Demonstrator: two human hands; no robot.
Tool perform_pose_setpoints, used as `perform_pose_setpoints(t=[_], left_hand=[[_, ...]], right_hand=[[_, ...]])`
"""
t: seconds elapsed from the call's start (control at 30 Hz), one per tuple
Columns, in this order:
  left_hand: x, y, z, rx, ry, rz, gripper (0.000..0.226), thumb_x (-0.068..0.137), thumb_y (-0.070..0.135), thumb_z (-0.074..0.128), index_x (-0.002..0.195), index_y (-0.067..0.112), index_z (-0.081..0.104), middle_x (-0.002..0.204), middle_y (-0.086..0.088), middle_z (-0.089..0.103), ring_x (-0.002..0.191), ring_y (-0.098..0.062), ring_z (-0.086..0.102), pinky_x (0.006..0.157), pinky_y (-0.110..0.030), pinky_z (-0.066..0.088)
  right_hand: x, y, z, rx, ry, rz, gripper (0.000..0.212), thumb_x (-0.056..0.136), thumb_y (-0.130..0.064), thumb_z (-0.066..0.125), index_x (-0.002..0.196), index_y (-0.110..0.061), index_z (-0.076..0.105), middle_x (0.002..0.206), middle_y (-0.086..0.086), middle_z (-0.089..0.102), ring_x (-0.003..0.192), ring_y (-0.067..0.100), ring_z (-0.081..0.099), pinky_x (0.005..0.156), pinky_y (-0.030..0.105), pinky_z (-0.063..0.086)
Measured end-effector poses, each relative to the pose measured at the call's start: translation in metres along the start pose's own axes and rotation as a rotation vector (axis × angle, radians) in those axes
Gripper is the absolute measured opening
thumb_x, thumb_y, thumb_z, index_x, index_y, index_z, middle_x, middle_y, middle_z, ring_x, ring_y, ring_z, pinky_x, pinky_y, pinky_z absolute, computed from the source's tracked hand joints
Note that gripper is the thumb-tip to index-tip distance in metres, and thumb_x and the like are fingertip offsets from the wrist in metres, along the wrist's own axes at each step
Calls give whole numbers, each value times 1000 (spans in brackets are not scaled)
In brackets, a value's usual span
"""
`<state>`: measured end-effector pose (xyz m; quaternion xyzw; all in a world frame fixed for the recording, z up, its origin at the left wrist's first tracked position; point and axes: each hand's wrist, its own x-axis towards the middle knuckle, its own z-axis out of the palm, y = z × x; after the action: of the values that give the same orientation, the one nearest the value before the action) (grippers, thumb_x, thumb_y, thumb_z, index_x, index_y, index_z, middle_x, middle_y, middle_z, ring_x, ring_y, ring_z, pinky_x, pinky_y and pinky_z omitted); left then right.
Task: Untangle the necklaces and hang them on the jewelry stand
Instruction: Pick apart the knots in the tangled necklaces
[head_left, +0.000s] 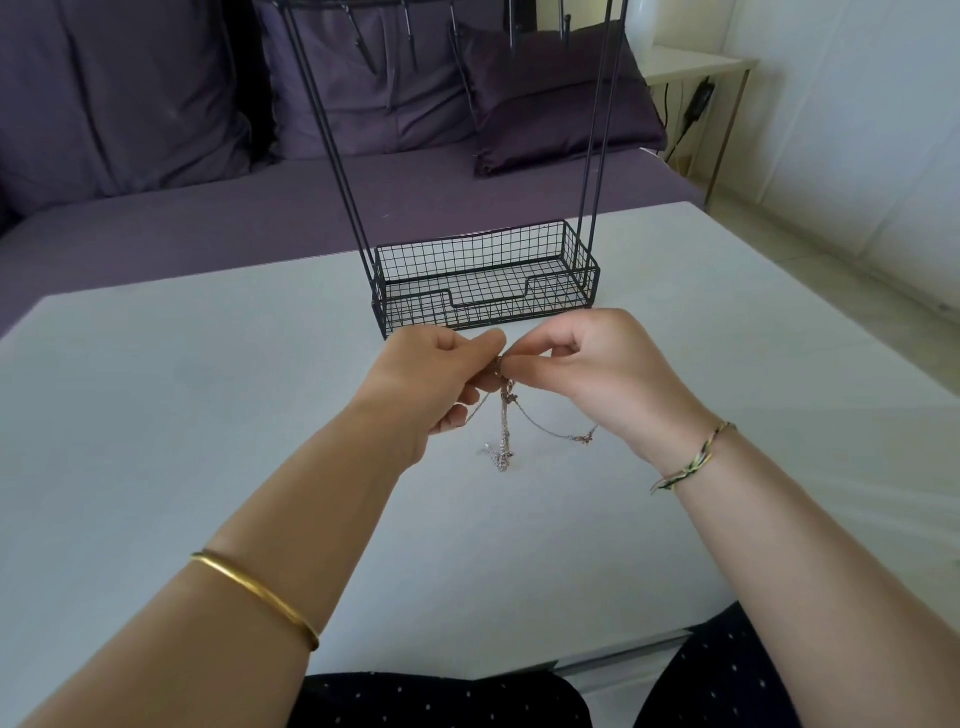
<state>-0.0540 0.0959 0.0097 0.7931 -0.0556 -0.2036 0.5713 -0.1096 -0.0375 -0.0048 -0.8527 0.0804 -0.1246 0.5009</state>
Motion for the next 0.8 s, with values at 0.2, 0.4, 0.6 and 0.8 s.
perform_pose_setpoints(t=[0.2,0.4,0.6,0.8], left_hand=[[0,0,0,48,26,15,33,91,33,61,65,11,59,57,4,60,48,-7,44,41,-14,40],[0,1,1,86,41,18,33,93,34,56,70,10,57,70,3,57,53,-8,46,44,-16,45],[2,-1,-5,97,-43,-54,18,94,29,56,85,14,61,97,1,62,71,-10,54,78,-32,52],[-1,-1,-9,276,29,64,6,89,23,63,87,18,66,99,0,65,88,-16,57,79,-33,51]], right_hand=[[1,1,-1,27,-25,10,7,79,-20,72,76,-15,74,34,-15,34,37,4,32,39,12,21],[1,1,-2,57,-71,22,6,82,-18,68,76,-17,70,61,-5,47,56,8,37,52,21,30],[0,0,-4,81,-86,45,11,87,-14,63,77,-17,68,60,-16,55,48,-6,45,46,4,32],[1,1,-4,89,-65,83,13,86,-14,63,75,-17,67,45,-23,49,43,-4,41,43,6,30]])
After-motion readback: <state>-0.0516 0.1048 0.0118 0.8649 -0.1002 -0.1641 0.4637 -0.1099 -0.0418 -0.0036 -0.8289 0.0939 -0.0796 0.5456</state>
